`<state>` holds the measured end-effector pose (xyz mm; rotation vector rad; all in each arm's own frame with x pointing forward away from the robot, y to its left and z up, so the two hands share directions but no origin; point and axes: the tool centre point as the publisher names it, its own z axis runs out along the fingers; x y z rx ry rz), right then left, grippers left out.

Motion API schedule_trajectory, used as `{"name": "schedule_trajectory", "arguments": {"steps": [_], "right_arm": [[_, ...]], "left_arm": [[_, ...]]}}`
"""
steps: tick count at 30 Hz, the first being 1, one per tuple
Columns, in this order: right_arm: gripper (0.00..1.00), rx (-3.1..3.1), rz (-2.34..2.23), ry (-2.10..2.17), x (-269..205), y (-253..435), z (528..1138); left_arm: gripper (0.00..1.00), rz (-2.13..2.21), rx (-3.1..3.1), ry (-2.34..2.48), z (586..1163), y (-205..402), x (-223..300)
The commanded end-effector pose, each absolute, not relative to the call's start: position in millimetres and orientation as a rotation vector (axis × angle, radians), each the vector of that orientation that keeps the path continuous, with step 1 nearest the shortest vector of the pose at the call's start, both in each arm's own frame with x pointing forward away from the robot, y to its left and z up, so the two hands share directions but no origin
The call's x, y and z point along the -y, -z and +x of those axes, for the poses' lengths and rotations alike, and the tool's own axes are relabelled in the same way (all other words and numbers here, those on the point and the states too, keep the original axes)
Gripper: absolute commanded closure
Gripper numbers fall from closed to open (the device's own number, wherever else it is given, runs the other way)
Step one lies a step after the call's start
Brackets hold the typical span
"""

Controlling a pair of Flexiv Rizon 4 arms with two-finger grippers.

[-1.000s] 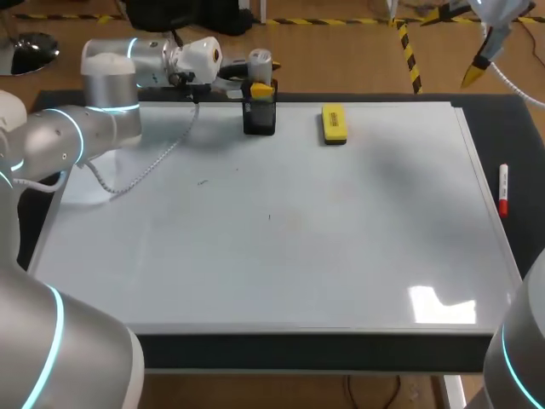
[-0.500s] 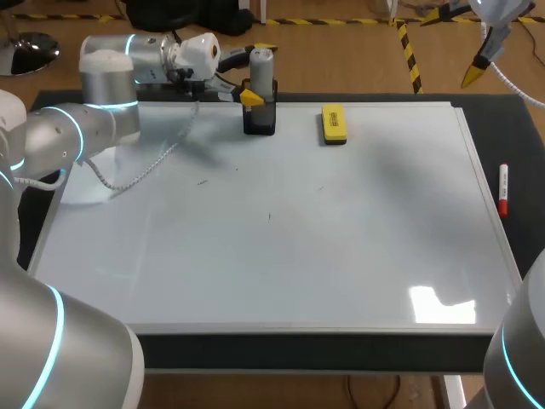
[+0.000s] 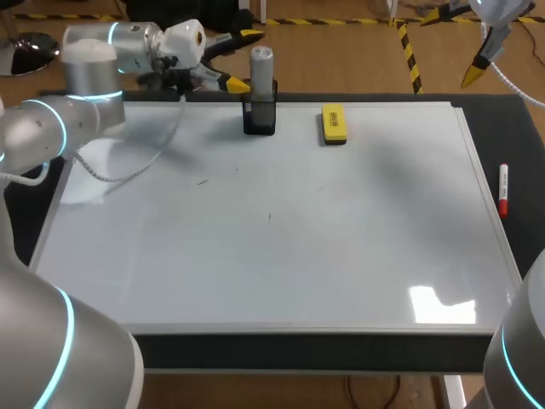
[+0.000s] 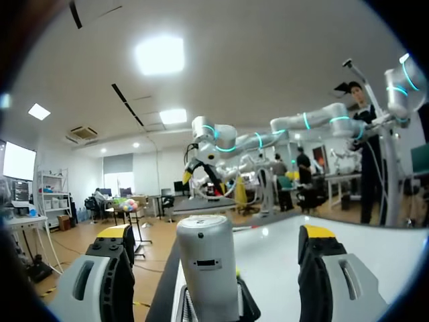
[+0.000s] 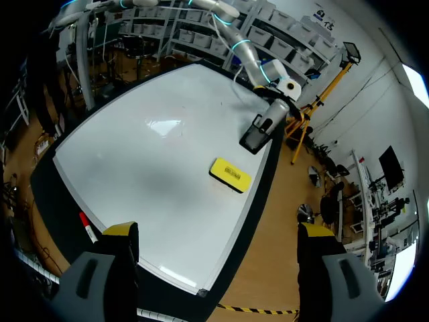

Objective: Pick up the inspection probe, press it on each red-marked spot on the whiteboard one by one, put down the probe, pick up the eraser, and wipe off all the red marks.

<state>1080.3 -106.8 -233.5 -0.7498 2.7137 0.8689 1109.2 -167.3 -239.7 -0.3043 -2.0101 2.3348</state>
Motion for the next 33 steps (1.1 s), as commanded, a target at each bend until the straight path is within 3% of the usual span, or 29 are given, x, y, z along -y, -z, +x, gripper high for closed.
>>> {"name": "schedule_trajectory", "arguments": {"steps": [1,33], "right_arm": [[0.0,-2.718,-0.755,-0.865,107,233,1081],[0.0,-2.718,-0.755,-0.865,107,233,1081]], "left_arm": [[0.0,-0.048,2.282,-2.336,1074,221,151],[0.0,0.646,2.843,-2.18,980,185,84]]}}
